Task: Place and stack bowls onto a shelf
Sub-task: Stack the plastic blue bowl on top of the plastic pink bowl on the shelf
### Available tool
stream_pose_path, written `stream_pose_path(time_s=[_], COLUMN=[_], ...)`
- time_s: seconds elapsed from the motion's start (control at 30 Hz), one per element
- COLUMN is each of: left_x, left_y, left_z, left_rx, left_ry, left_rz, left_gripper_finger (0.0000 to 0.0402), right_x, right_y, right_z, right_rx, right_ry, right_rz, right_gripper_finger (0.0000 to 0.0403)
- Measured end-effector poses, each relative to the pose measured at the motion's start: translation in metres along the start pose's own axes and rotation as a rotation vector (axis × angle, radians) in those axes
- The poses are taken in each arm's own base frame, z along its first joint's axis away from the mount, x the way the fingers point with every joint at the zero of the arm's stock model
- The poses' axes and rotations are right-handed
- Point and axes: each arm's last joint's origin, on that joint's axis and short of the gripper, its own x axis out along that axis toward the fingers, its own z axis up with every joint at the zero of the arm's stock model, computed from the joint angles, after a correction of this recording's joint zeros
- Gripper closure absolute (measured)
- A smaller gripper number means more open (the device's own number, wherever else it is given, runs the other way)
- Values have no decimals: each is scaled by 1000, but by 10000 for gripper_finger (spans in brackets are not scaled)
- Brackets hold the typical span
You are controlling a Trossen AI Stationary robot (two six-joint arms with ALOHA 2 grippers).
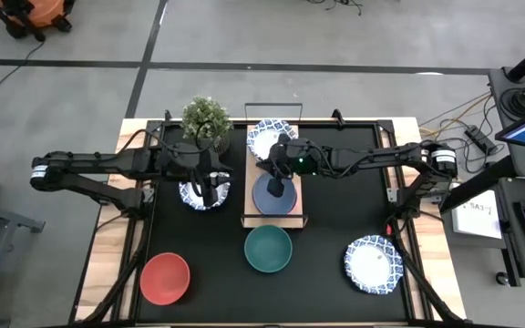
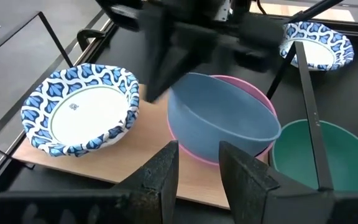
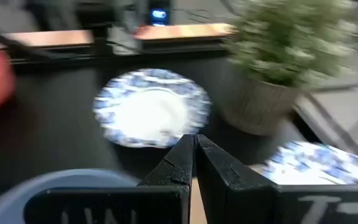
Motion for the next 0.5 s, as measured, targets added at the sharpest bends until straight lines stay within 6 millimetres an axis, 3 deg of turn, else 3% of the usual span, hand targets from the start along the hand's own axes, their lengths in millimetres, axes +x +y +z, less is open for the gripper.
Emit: stream_pose_path(time_s=[0.17,0.5], left_x=[0,0], left_y=[0,0], left_z=[1,2], left_rx=[-2,-3], left_ry=[-15,-22], left_rz=[-1,-2], left_gripper_finger=[304,304], right_x=[2,10], right_y=[14,16], right_z=[-3,-12], right_rx=[-31,-24], right_ry=[18,52], right_rz=[135,143], right_gripper_finger=[394,394])
